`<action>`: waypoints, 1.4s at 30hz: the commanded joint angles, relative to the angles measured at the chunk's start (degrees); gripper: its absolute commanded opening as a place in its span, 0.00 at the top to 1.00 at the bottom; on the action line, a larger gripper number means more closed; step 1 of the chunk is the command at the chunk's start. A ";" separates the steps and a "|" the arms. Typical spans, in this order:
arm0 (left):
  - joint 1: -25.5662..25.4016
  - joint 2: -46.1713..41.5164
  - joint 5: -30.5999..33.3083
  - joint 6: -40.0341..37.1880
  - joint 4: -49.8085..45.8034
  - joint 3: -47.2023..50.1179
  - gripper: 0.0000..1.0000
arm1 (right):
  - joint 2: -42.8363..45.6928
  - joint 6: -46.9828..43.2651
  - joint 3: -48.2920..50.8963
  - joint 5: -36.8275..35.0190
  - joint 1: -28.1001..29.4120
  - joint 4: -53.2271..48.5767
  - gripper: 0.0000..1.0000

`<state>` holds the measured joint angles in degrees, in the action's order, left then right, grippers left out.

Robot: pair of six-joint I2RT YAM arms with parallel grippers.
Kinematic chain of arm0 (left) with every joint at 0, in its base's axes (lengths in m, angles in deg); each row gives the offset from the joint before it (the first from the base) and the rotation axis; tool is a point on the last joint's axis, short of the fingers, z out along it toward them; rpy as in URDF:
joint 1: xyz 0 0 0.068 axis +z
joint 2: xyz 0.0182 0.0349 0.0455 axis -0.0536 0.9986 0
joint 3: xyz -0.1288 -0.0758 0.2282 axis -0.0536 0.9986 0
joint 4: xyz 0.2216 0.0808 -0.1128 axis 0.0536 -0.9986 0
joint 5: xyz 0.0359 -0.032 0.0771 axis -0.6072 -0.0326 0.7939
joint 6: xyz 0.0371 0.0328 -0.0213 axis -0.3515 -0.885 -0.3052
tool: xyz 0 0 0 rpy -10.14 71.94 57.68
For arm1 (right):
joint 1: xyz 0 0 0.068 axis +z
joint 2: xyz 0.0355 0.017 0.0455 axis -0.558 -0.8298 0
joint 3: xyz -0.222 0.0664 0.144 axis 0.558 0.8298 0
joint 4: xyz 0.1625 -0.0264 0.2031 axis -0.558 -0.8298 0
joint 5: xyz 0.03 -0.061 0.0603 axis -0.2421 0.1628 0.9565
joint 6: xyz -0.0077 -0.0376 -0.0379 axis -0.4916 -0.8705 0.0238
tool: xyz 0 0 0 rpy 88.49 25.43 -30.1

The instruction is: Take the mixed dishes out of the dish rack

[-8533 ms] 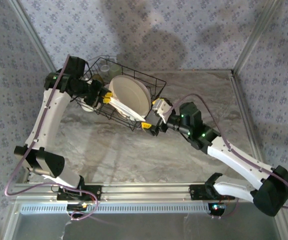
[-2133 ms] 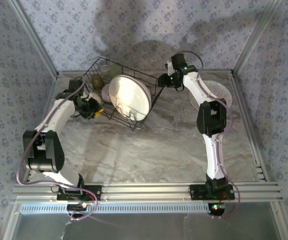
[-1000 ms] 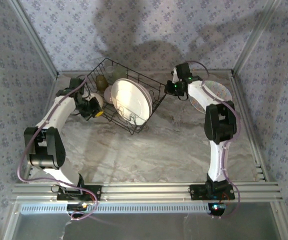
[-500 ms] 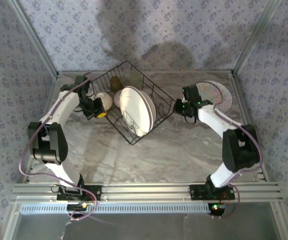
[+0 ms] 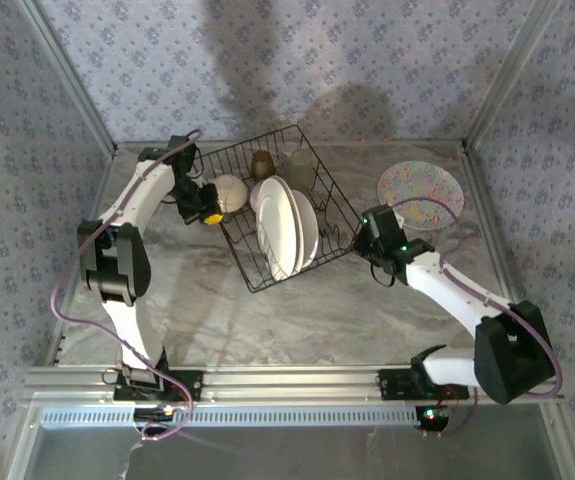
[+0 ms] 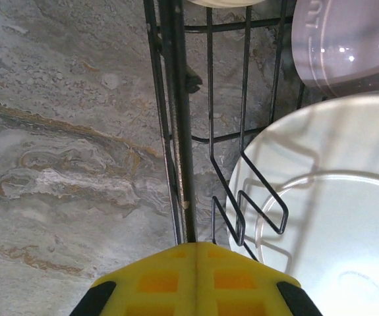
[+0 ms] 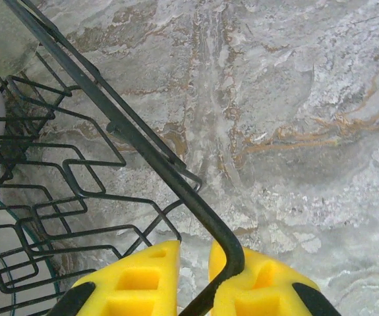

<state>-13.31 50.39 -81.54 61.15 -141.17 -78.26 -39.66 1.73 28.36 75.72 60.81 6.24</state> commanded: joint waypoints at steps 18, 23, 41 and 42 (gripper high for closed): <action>-0.31 5.85 1.73 -6.21 4.47 -9.38 0.73 | 5.89 -5.29 1.24 -9.46 14.19 1.28 0.68; -0.26 2.98 1.58 -7.00 3.13 -11.21 0.56 | 7.81 -6.86 0.37 -10.53 13.46 -0.75 0.33; 0.76 -26.64 16.45 -1.71 7.51 10.37 0.10 | -3.96 -26.22 -11.83 9.99 0.90 -7.99 0.00; 1.98 -28.35 16.71 -0.97 7.41 12.53 0.09 | -5.56 -27.44 -12.90 10.72 0.50 -7.79 0.00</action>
<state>-13.97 27.49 -69.85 56.76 -134.13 -71.88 -41.19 -18.11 19.12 79.29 62.54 1.98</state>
